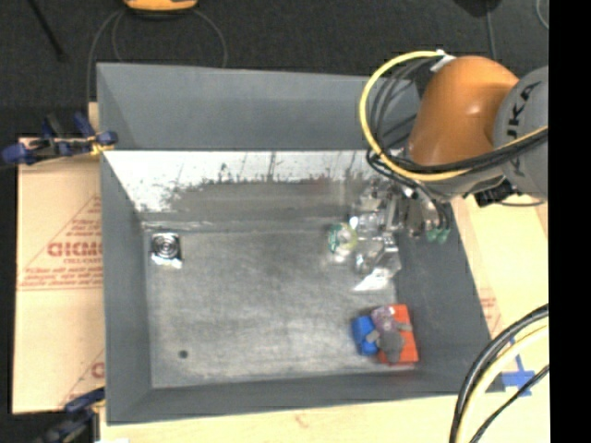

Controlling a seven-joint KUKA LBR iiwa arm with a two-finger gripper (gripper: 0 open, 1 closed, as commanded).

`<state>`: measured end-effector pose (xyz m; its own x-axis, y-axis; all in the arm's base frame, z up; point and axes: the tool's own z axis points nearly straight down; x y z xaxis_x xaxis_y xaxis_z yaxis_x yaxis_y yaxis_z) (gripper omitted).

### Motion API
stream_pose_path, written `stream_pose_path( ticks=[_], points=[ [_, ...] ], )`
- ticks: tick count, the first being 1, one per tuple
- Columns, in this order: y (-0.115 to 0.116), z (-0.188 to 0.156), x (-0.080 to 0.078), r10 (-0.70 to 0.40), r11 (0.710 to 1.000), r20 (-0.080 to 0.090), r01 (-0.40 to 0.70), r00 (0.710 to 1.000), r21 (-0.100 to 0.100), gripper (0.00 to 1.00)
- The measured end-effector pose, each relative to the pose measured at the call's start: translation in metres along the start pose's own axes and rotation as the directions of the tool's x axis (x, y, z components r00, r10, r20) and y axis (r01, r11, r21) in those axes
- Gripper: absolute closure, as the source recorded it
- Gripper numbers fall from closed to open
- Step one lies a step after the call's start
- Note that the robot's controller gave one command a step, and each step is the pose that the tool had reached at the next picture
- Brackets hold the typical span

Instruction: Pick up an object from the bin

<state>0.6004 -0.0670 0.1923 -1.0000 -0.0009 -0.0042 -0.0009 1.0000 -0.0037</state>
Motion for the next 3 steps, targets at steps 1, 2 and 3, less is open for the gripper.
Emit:
stream_pose_path(
  ticks=[1, 2, 3],
  points=[
    [-0.018, 0.108, -0.043, 0.17, 0.986, 0.003, -0.17, 0.986, -0.004, 0.0],
    [-0.034, 0.115, -0.05, 0.332, 0.943, -0.002, -0.332, 0.943, -0.016, 0.0],
    [-0.037, 0.113, -0.05, 0.335, 0.942, 0.0, -0.335, 0.942, -0.013, 1.0]
  ],
)
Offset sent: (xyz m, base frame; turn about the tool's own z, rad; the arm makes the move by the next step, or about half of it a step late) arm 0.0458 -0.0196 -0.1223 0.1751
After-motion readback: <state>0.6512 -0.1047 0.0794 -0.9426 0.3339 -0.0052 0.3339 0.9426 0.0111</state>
